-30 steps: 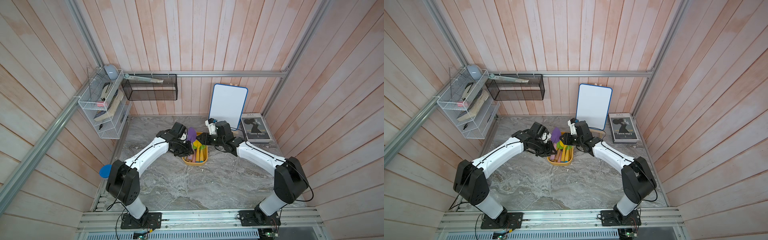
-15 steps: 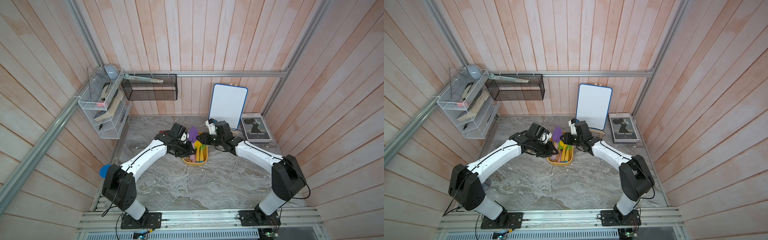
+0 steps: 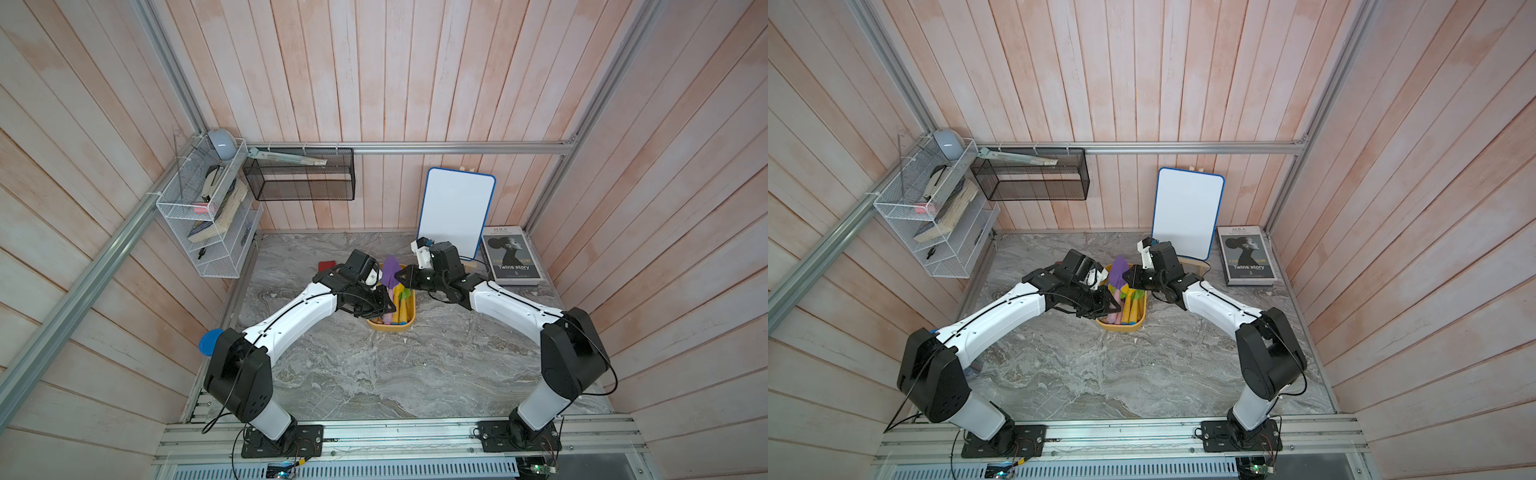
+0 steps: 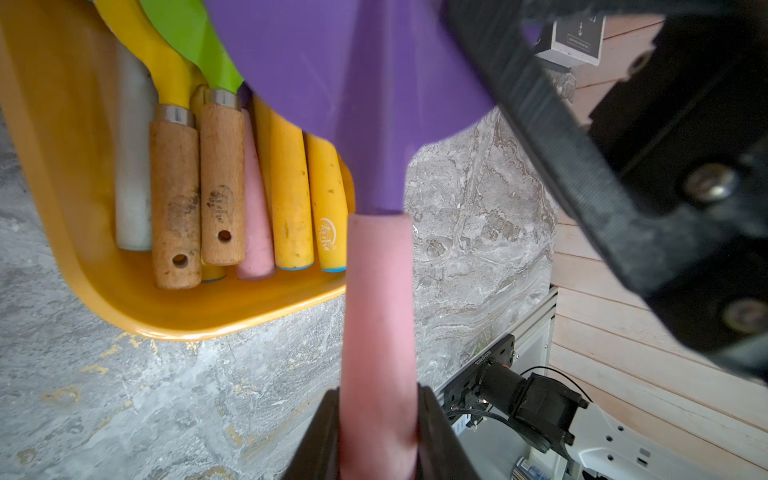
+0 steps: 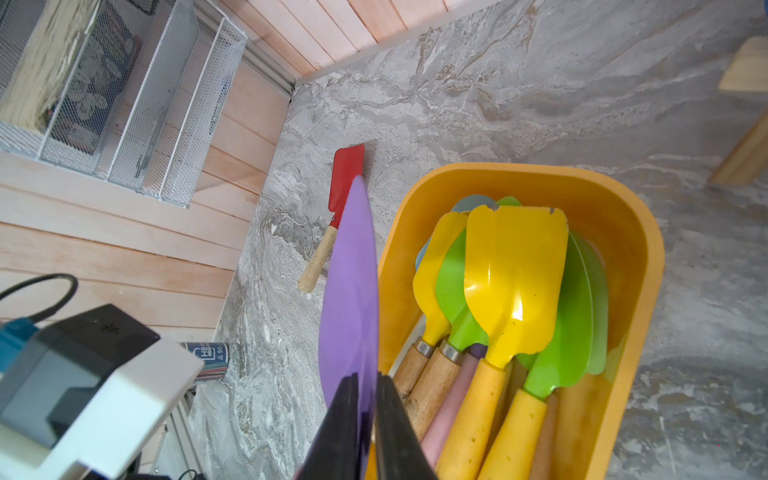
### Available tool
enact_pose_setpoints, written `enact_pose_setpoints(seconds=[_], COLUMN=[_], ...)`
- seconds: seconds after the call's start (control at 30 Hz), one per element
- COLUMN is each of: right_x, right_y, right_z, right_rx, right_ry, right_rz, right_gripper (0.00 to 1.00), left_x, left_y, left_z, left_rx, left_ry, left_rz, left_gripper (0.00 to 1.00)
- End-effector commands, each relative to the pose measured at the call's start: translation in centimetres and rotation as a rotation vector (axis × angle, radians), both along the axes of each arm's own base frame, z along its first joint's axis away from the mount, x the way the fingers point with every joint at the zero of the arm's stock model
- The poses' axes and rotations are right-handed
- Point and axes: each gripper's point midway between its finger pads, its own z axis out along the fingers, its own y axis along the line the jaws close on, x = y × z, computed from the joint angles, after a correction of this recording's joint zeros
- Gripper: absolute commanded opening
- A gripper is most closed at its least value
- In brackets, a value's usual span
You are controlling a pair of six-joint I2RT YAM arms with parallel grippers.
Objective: Put the shovel into the storage box
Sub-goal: Place the shovel in the storage box.
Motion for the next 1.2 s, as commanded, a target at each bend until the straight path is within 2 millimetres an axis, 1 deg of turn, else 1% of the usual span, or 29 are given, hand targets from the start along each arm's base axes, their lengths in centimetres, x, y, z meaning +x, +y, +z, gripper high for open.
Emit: enact_pose_setpoints(seconds=[0.0,0.07,0.1,0.13,0.23,0.27,0.33,0.4,0.47,0.63,0.73,0.97,1.17], right_x=[0.7,0.8,0.8,0.8,0.8,0.8,0.9,0.9,1.1,1.5,1.9,3.0,4.1], right_y=[0.3,0.2,0.2,0.2,0.1,0.1,0.1,0.2,0.1,0.2,0.0,0.1,0.3], right_z=[0.7,0.7,0.7,0.6,0.5,0.4,0.4,0.4,0.4,-0.1,-0.7,-2.2,-3.4], right_rx=[0.012,0.012,0.011,0.010,0.010,0.009,0.011,0.012,0.014,0.018,0.014,0.007,-0.007], right_ry=[-0.026,-0.027,-0.027,-0.027,-0.025,-0.023,-0.024,-0.023,-0.024,-0.014,-0.006,0.008,0.011], right_rz=[0.006,0.004,0.004,0.003,0.000,0.001,0.002,0.003,0.000,-0.004,-0.011,-0.021,-0.027], right_gripper=[0.04,0.00,0.00,0.00,0.00,0.00,0.00,0.00,0.00,0.00,0.00,0.00,0.00], left_x=[-0.1,-0.1,-0.1,-0.1,-0.1,-0.1,-0.2,-0.2,-0.2,-0.1,0.0,0.2,0.0], left_y=[-0.4,-0.3,-0.3,-0.3,-0.3,-0.3,-0.3,-0.4,-0.3,-0.1,0.2,1.5,2.0], left_z=[1.1,1.1,1.2,1.3,1.5,1.6,1.8,2.0,2.0,2.3,2.7,3.2,3.6], left_rx=[-0.034,-0.032,-0.032,-0.033,-0.036,-0.037,-0.043,-0.050,-0.050,-0.052,-0.054,-0.010,-0.009], left_ry=[-0.039,-0.042,-0.044,-0.047,-0.055,-0.058,-0.067,-0.075,-0.078,-0.106,-0.124,-0.173,-0.199], left_rz=[-0.011,-0.007,-0.005,-0.005,-0.009,-0.011,-0.016,-0.019,-0.017,-0.001,0.011,0.055,0.064], left_gripper=[0.18,0.18,0.19,0.22,0.35,0.43,0.53,0.58,0.60,0.60,0.60,0.60,0.60])
